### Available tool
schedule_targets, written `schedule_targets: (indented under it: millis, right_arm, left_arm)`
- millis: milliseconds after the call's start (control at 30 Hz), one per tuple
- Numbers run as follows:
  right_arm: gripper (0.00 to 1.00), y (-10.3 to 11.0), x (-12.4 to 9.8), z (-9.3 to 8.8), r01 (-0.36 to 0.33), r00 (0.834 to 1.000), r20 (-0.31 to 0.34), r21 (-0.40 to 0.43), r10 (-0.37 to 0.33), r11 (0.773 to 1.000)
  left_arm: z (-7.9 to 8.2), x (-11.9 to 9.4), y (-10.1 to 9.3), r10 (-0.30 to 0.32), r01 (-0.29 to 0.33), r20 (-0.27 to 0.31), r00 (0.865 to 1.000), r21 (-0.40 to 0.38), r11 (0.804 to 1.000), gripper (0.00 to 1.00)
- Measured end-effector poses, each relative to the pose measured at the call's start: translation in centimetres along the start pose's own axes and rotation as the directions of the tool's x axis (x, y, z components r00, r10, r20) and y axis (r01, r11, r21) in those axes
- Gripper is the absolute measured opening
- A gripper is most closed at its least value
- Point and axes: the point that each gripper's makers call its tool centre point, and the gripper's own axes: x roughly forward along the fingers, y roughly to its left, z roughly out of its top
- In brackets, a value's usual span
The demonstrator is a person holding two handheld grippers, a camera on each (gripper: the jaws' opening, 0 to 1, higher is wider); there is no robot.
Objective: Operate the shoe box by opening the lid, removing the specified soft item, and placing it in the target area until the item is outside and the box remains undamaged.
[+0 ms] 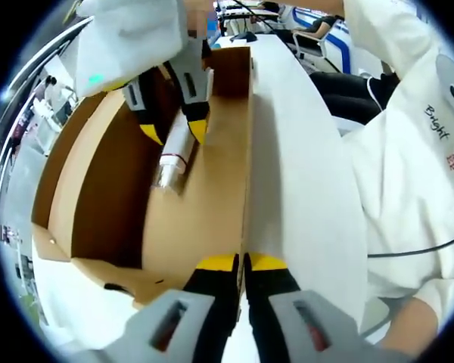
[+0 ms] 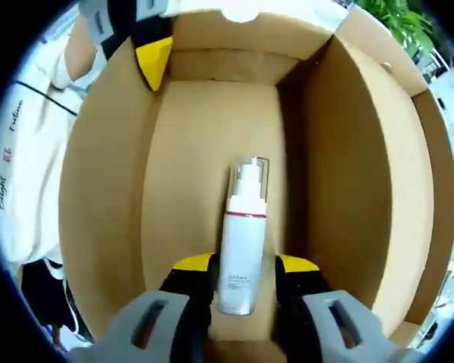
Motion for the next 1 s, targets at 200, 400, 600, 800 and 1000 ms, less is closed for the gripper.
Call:
schedule_targets:
  millis: [200,400,600,800,1000]
  right_arm:
    - [0.37,0.8,-0.4,2.2,-0.011,1.0,0.027,-0.016,0.012,1.0]
    - [0.27,0.6,0.9,3.8,-0.018,1.0,0.019,-0.016,0.019,1.0]
    - [0.21,-0.1,2.5,4.0,-0.024,0.999,-0.039,-0.03,0.023,0.999]
    - [0.21,-0.3,2.3,4.1,-0.06,0.995,-0.086,-0.082,0.053,0.995]
    - [0.2,-0.1,2.5,4.2,-0.059,0.994,-0.098,-0.139,0.046,0.988]
  left_arm:
    - [0.0,0.0,0.0,0.0,0.0,-0.002,1.0,0.0,1.0,0.03]
    - [-0.1,0.0,-0.1,-0.005,0.005,-0.002,1.0,0.008,1.0,0.02]
    - [-0.1,0.0,-0.1,0.0,0.0,-0.006,1.0,-0.007,1.0,0.02]
    - [-0.1,0.0,0.0,0.006,-0.006,-0.012,1.0,-0.035,0.999,0.03]
    - [-0.1,0.1,0.1,0.024,-0.024,-0.022,0.999,-0.024,0.999,0.04]
